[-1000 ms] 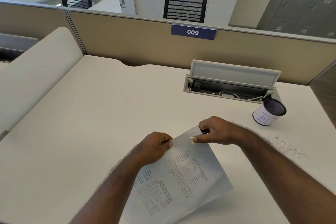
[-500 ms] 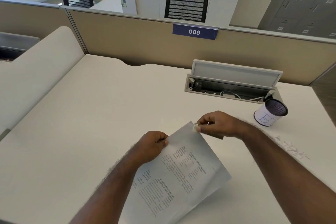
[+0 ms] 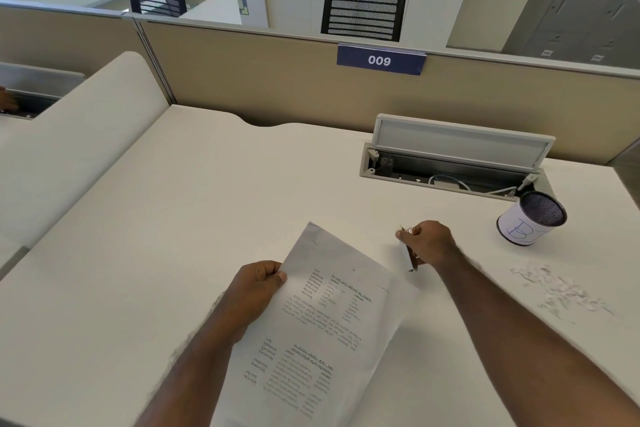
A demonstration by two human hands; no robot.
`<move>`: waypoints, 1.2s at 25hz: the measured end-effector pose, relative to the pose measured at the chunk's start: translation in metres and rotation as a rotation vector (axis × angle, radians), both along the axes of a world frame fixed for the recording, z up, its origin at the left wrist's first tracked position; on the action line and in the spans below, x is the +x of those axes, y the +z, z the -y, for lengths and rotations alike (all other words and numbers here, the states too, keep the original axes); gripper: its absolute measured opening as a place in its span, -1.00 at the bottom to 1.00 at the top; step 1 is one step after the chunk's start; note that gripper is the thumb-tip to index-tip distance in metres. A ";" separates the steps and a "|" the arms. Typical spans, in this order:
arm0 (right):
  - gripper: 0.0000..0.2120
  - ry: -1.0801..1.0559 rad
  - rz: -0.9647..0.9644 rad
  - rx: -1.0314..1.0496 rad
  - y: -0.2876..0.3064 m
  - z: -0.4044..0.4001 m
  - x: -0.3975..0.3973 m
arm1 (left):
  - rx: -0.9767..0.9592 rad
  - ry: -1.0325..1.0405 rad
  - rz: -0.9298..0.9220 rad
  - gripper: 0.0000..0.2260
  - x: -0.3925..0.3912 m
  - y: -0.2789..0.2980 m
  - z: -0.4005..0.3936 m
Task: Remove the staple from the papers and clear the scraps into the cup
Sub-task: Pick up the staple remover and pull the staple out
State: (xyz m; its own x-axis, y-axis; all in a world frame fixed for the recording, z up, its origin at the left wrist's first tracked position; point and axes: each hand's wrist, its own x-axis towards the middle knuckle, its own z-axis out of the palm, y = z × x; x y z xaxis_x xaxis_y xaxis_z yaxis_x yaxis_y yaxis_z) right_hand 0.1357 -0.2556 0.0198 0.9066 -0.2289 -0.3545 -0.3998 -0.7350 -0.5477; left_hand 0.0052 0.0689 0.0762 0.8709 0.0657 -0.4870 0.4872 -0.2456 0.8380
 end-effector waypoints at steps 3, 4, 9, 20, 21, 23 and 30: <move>-0.60 -0.019 0.003 -0.135 -0.017 -0.014 0.000 | -0.058 0.044 -0.006 -0.79 -0.005 -0.005 -0.009; -0.60 -0.033 0.003 -0.160 -0.021 -0.018 0.001 | -0.078 0.054 -0.006 -0.79 -0.006 -0.006 -0.012; -0.74 -0.073 0.012 -0.264 -0.034 -0.032 0.006 | -0.127 0.084 0.003 -0.80 -0.009 -0.010 -0.021; -0.43 -0.170 0.240 0.293 0.028 -0.016 -0.040 | -0.305 0.102 0.107 -0.81 -0.004 0.015 -0.016; -0.36 -0.122 0.181 0.554 0.042 -0.015 -0.057 | -0.328 0.105 0.127 -0.82 -0.003 0.020 -0.014; -0.30 0.069 0.036 0.915 0.061 -0.008 -0.095 | -0.374 0.110 0.167 -0.81 -0.003 0.033 -0.006; -0.67 0.201 0.098 0.896 0.109 -0.009 -0.157 | -0.457 0.142 0.281 -0.81 -0.004 0.069 0.031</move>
